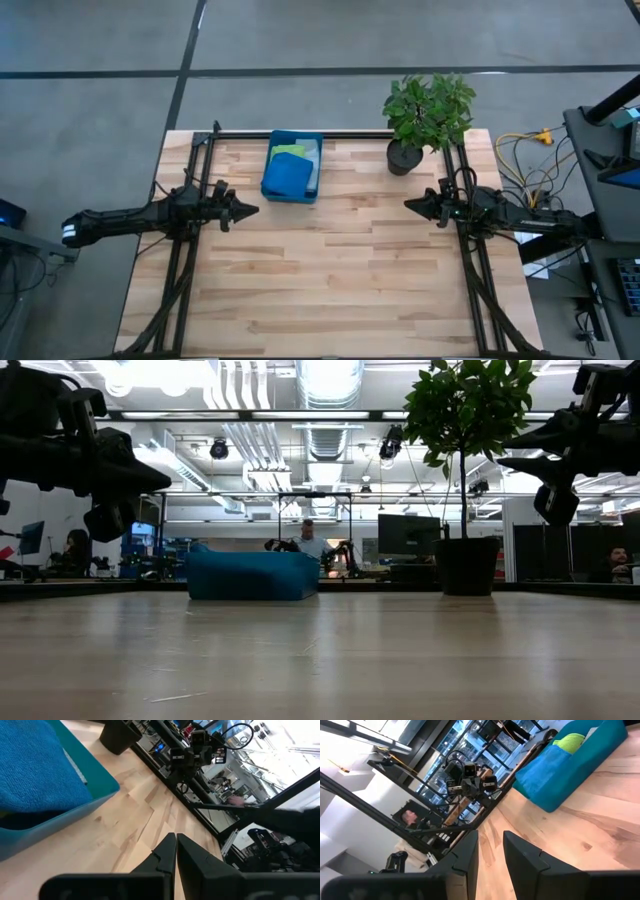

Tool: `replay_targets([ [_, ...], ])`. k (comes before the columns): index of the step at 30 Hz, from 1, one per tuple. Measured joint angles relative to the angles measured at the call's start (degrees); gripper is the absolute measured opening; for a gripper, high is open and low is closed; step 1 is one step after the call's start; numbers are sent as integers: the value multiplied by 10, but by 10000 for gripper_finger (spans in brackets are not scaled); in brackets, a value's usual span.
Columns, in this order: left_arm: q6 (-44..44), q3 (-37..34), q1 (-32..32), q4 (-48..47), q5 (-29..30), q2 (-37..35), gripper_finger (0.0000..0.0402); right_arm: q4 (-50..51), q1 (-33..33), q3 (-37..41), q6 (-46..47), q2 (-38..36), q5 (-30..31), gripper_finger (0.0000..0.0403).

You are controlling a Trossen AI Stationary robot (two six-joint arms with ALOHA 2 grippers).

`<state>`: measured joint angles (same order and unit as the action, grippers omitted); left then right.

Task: Fold microfiber towels
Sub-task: Return to Home Position

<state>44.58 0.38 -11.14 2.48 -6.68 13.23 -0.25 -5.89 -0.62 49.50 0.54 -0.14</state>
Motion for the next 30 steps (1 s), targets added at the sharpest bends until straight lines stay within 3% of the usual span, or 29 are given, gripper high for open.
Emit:
replay_targets([
  [30, 0, 0, 0, 0, 1, 2, 0, 0, 0, 0, 0, 0, 0, 79],
])
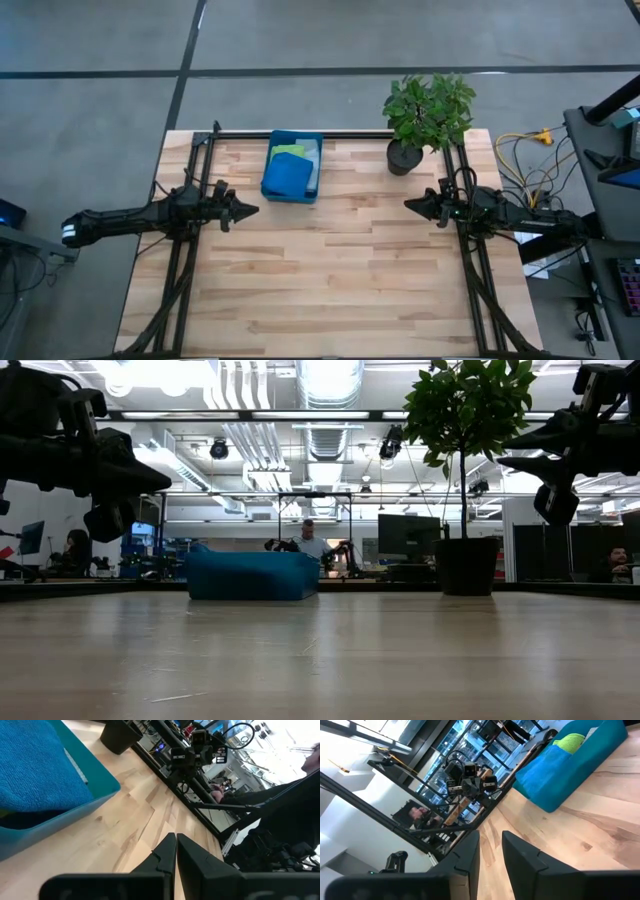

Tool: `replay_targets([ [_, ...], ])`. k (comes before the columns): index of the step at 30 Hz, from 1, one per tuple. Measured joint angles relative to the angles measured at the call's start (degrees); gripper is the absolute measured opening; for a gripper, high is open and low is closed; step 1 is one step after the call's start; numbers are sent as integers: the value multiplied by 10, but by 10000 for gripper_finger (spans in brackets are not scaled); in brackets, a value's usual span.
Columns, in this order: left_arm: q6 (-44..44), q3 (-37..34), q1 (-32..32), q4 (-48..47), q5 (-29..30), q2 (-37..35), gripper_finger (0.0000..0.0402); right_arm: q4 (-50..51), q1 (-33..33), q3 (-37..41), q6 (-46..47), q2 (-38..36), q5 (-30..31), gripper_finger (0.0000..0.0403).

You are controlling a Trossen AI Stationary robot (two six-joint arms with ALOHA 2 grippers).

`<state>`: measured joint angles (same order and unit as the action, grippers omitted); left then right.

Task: Fold microfiber towels
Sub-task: Return to Home Position

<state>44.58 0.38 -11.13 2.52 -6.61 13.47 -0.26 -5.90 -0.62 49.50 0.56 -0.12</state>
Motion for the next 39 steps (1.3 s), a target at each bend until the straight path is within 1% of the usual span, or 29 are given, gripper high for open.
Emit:
replay_targets([
  [6, 0, 0, 0, 0, 0, 0, 0, 0, 0, 0, 0, 0, 0, 73],
  [18, 0, 0, 0, 0, 0, 0, 0, 0, 0, 0, 0, 0, 0, 87],
  [31, 0, 0, 0, 0, 0, 0, 0, 0, 0, 0, 0, 0, 0, 72],
  [39, 0, 0, 0, 0, 0, 0, 0, 0, 0, 0, 0, 0, 0, 81],
])
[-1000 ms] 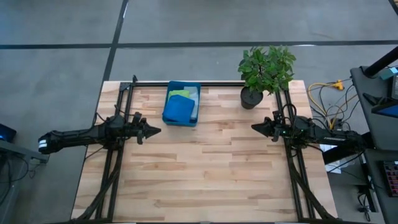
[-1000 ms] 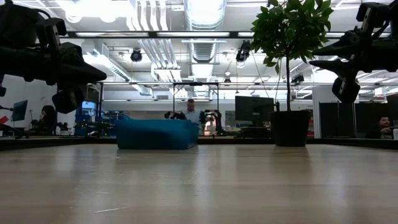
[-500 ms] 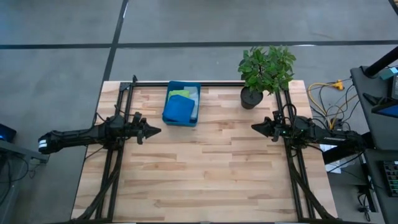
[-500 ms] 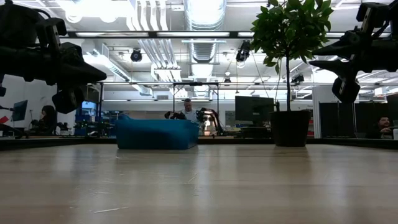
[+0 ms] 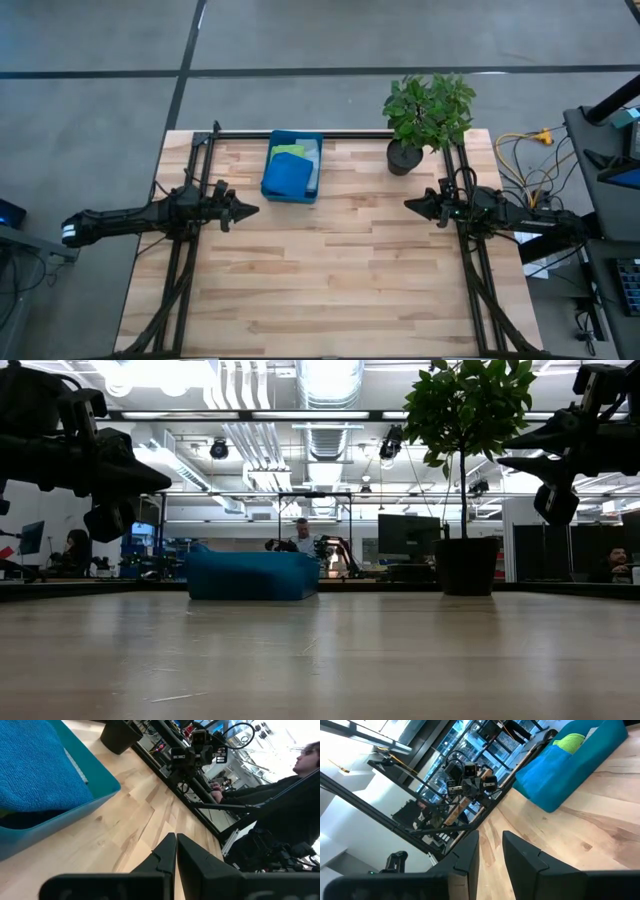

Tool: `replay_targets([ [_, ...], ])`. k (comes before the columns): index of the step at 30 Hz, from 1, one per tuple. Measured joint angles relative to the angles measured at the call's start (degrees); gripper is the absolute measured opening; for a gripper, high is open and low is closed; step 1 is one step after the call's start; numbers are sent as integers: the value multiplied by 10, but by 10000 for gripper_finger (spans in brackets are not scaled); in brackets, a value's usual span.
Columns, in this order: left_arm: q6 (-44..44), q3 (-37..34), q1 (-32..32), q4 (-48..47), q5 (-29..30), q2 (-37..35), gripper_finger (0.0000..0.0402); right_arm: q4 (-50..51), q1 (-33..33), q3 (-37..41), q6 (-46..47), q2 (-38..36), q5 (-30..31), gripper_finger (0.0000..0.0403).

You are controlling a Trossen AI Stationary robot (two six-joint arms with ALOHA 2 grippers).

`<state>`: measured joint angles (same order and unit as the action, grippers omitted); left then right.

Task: Fold microfiber towels
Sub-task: Return to Home Position

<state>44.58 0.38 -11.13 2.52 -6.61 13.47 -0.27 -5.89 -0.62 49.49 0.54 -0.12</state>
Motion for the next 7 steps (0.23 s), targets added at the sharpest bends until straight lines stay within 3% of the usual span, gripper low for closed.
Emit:
replay_targets([
  [7, 0, 0, 0, 0, 0, 0, 0, 0, 0, 0, 0, 0, 0, 76],
])
